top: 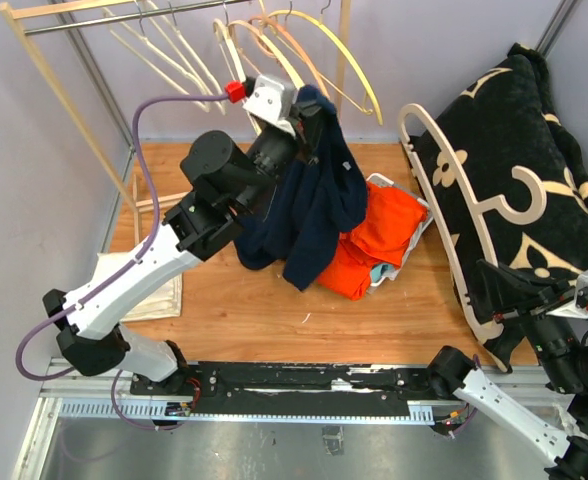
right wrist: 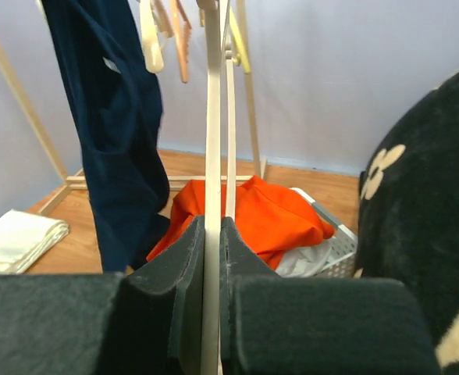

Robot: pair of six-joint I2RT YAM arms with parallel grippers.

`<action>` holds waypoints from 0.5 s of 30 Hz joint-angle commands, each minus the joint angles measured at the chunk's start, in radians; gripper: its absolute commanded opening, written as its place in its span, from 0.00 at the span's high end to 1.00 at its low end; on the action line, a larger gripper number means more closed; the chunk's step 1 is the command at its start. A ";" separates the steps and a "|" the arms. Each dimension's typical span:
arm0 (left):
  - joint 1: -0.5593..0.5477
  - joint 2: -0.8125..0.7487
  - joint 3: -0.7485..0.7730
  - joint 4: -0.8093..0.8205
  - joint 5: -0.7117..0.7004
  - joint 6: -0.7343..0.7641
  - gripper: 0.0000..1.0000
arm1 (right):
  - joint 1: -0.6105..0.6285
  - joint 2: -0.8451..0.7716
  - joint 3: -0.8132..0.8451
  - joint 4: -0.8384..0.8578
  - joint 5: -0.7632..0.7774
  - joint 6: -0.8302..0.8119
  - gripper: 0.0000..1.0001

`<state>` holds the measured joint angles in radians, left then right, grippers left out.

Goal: Remove the t-shirt from the hanger

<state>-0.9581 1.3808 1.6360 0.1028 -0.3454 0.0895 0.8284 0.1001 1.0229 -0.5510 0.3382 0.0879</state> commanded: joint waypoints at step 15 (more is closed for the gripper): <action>0.001 0.309 0.623 0.146 0.382 -0.003 0.99 | 0.021 0.015 -0.019 0.059 0.182 -0.019 0.99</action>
<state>-0.9577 1.6657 2.1418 0.1413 -0.0086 0.0753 0.8284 0.1078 1.0149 -0.5430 0.4828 0.0830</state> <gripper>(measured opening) 0.022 0.080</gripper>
